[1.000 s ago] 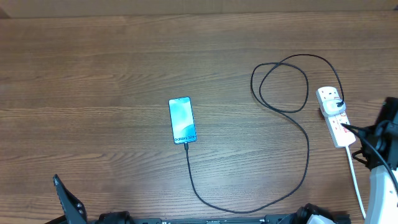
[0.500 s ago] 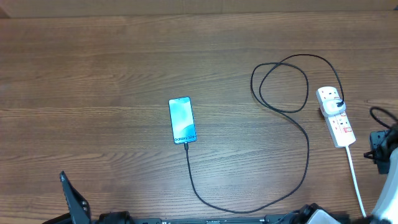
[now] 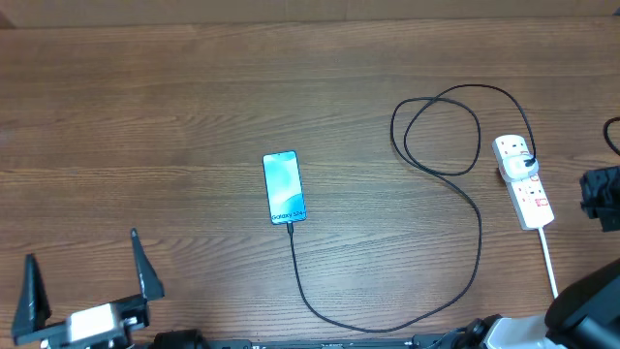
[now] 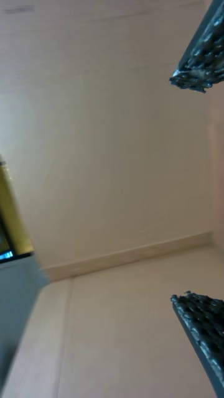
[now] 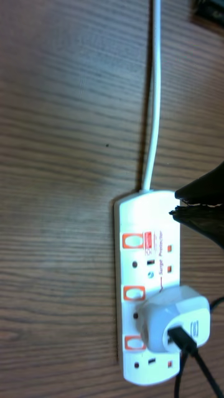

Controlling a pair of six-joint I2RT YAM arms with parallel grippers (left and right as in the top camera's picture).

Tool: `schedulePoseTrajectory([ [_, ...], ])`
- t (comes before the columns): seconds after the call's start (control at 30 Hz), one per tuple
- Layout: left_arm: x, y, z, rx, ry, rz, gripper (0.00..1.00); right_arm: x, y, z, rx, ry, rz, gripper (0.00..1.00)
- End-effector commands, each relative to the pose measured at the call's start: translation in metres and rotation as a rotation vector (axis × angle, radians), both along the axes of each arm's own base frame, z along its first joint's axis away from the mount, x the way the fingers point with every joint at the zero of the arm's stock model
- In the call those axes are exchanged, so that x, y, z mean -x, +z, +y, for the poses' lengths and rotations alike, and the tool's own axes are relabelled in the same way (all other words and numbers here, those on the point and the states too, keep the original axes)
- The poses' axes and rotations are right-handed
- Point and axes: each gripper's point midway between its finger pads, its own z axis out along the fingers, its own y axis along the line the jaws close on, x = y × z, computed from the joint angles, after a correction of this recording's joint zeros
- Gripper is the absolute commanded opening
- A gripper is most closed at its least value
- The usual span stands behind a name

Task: Plug charger to phone and switch on socket
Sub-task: 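Position the right gripper tips on the orange switch next to the charger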

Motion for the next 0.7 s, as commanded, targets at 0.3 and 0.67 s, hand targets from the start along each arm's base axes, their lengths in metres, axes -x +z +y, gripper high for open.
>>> schedulePoseTrajectory([
  [0.3, -0.008, -0.031, -0.002, 0.149, -0.050, 0.084, 1.00, -0.056, -0.033, 0.023, -0.083, 0.147, -0.050, 0.04],
  [0.67, -0.008, -0.031, -0.002, 0.220, -0.068, 0.069, 1.00, -0.086, -0.045, 0.036, -0.054, 0.235, -0.079, 0.04],
])
